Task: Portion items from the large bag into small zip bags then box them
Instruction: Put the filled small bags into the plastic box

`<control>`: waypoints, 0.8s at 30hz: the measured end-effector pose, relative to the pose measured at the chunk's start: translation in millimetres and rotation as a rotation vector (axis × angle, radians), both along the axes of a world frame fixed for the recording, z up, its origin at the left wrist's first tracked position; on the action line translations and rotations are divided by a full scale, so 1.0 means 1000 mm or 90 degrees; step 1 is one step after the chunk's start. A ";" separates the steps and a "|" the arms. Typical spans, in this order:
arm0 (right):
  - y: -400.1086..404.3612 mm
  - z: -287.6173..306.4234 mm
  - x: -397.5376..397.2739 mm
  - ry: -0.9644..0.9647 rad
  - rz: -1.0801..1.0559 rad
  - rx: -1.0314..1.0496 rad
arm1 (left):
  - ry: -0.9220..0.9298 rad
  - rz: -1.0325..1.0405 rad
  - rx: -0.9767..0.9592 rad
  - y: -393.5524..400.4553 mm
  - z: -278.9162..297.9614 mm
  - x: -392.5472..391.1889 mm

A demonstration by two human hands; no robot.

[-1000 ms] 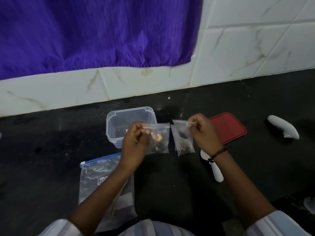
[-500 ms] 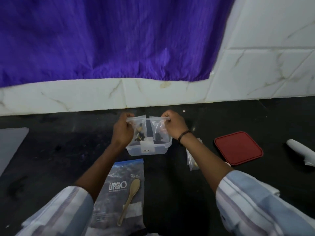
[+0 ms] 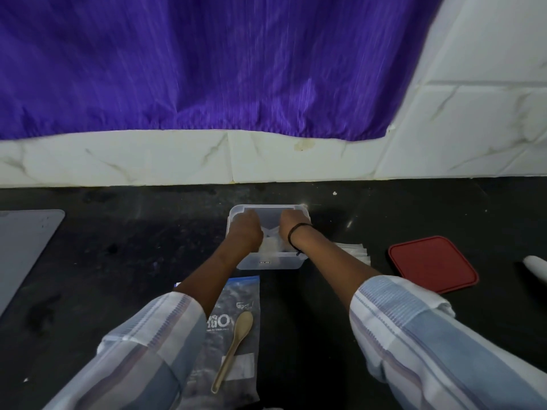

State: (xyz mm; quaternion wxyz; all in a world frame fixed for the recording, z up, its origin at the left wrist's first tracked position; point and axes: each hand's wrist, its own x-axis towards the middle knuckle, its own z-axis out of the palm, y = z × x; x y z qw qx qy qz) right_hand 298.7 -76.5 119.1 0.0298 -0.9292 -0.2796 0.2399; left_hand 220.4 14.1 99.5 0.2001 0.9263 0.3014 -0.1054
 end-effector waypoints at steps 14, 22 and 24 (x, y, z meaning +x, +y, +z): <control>0.007 -0.008 -0.010 -0.193 0.089 -0.032 | 0.063 -0.138 0.311 -0.011 0.008 0.001; 0.011 -0.013 -0.017 -0.251 0.133 0.013 | 0.149 -0.242 0.260 -0.001 0.006 0.008; 0.014 -0.017 -0.017 -0.151 0.095 0.020 | 0.181 -0.257 0.233 0.000 0.002 0.008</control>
